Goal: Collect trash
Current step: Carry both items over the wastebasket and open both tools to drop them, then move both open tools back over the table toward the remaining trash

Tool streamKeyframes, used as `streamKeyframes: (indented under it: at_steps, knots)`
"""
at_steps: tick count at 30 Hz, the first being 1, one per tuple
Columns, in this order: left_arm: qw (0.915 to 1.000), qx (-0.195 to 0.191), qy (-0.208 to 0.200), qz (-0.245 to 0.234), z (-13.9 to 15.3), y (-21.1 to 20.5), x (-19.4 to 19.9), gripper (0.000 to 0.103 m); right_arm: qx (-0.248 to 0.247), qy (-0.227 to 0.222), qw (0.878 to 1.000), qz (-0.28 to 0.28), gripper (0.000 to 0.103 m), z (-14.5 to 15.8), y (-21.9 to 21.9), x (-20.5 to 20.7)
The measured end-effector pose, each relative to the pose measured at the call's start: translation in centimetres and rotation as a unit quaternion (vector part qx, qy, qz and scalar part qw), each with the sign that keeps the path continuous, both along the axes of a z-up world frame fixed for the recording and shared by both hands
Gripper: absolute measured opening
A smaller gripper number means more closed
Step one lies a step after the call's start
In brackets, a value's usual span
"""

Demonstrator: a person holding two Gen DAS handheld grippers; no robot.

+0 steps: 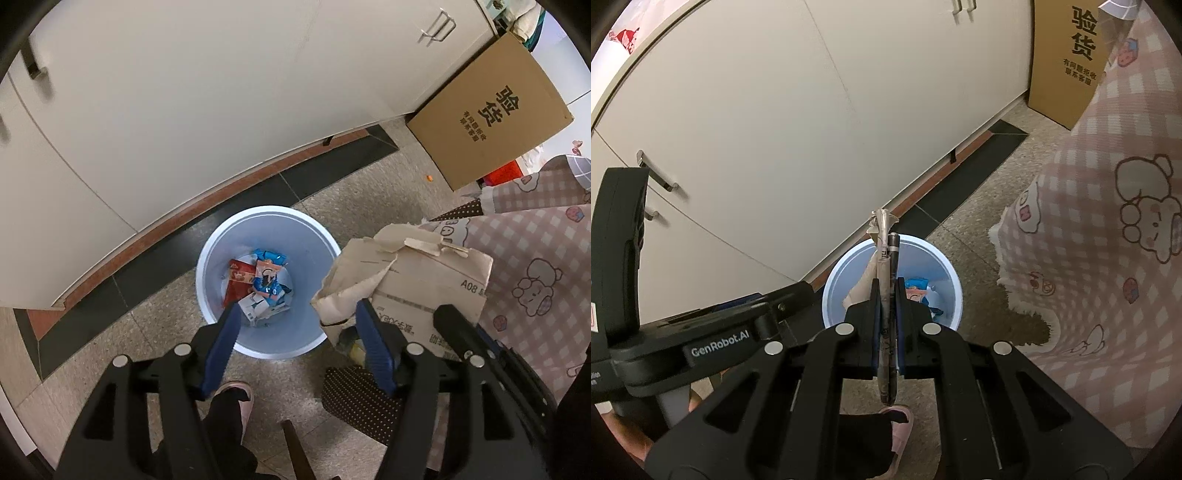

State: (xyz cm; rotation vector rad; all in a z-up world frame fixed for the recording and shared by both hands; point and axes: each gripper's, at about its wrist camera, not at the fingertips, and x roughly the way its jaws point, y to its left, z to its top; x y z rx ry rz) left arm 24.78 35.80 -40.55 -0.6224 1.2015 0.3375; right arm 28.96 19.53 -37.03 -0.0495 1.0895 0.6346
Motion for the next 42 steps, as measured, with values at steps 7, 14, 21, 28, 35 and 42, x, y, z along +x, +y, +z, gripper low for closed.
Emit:
streamKeyframes:
  at_steps: [7, 14, 21, 28, 35, 42]
  knots:
    - [0.9997, 0.007, 0.001, 0.023, 0.3, 1.2, -1.3, 0.064, 0.007, -0.002, 1.0, 0.011, 0.007, 0.5, 1.2, -0.1]
    - [0.997, 0.061, 0.011, 0.046, 1.9, 2.5, -2.4, 0.064, 0.043, -0.002, 0.999, 0.006, 0.047, 1.7, 1.7, 0.5]
    - [0.9944, 0.096, -0.008, 0.044, 4.8, 1.8, -3.3, 0.066, 0.04, -0.026, 0.999, 0.013, 0.051, 3.8, 1.5, -0.7]
    - [0.9898, 0.123, -0.052, 0.049, 9.8, 0.3, -4.8, 0.067, 0.042, -0.085, 0.995, 0.015, 0.054, 8.9, 0.2, -2.7]
    - [0.9769, 0.145, -0.14, 0.07, 17.4, -2.4, -7.4, 0.072, 0.098, -0.145, 0.985, 0.01, 0.056, 16.5, -3.2, -5.6]
    - [0.9617, 0.173, -0.212, 0.017, 24.1, -9.1, -6.9, 0.075, 0.139, -0.2, 0.969, -0.035, 0.06, 23.2, -10.7, -7.5]
